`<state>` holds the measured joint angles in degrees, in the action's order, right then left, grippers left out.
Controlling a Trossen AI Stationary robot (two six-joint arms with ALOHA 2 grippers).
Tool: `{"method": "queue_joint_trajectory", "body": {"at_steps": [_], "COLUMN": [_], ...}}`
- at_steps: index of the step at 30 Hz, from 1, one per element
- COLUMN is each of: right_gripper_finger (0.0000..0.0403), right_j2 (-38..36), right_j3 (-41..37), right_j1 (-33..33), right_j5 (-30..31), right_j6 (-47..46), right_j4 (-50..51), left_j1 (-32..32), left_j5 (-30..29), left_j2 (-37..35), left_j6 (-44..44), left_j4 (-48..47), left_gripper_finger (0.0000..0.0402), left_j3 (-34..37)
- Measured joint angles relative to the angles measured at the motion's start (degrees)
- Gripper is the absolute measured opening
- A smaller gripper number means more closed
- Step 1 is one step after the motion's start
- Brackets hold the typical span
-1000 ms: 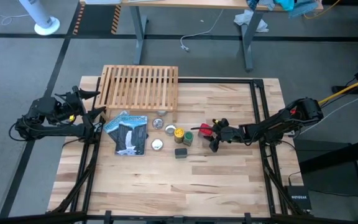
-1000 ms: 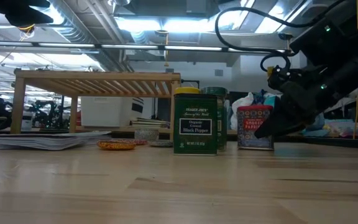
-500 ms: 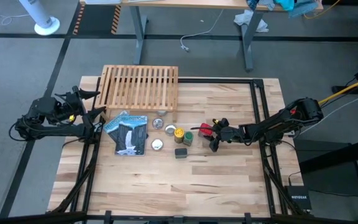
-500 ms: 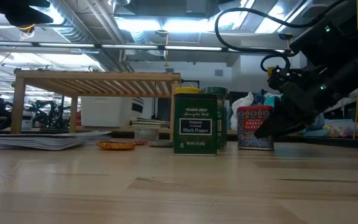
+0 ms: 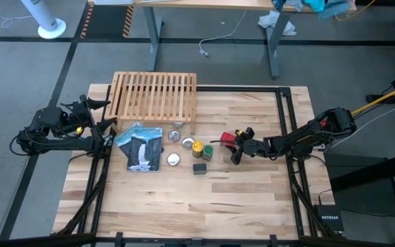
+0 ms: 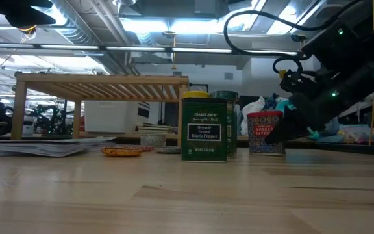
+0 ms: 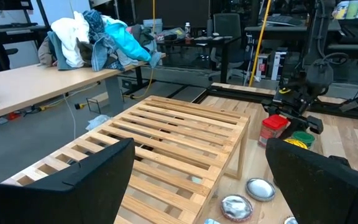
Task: Shelf spices
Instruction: Remove the red seasoning can from the shelf
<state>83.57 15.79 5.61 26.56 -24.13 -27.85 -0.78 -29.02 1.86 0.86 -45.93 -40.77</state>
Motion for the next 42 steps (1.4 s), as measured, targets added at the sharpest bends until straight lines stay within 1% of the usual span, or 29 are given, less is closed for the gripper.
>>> {"method": "queue_joint_trajectory", "body": {"at_steps": [14, 17, 21, 25, 35, 37, 42], "right_gripper_finger": [0.023, 0.023, 0.0234, 0.0265, 0.039, 0.0395, 0.0382], "right_j2": [0.0, 0.0, 0.0, 0.0, 0.0, 0.0, -0.02], "right_j3": [0.0, 0.01, 0.02, 0.04, 0.04, 0.02, 0.02], "right_j1": [0.0, 0.0, 0.0, 0.0, 0.0, 0.0, 0.0], "right_j5": [-0.8, -2.05, -2.94, -4.69, -9.71, -9.72, -9.5], "right_j6": [0.21, 0.28, 0.38, 0.39, 0.38, 0.38, 0.41], "right_j4": [-0.51, -2.67, -2.33, -2.0, -1.28, -1.0, -1.01], "left_j1": [-0.02, -0.01, 0.0, 0.0, -0.01, -0.02, -0.01], "left_j5": [0.02, 0.01, 0.01, 0.02, 0.01, 0.02, 0.02], "left_j2": [-0.01, -0.01, -0.01, -0.01, 0.0, -0.01, -0.01], "left_j6": [0.0, -0.01, -0.01, 0.0, 0.0, 0.0, 0.0], "left_j4": [0.0, 0.0, 0.01, 0.0, 0.02, 0.02, 0.01], "left_gripper_finger": [0.0356, 0.0356, 0.0356, 0.0356, 0.0356, 0.0356, 0.0356], "left_j3": [0.0, 0.0, 0.0, 0.0, 0.0, 0.0, -0.01]}}
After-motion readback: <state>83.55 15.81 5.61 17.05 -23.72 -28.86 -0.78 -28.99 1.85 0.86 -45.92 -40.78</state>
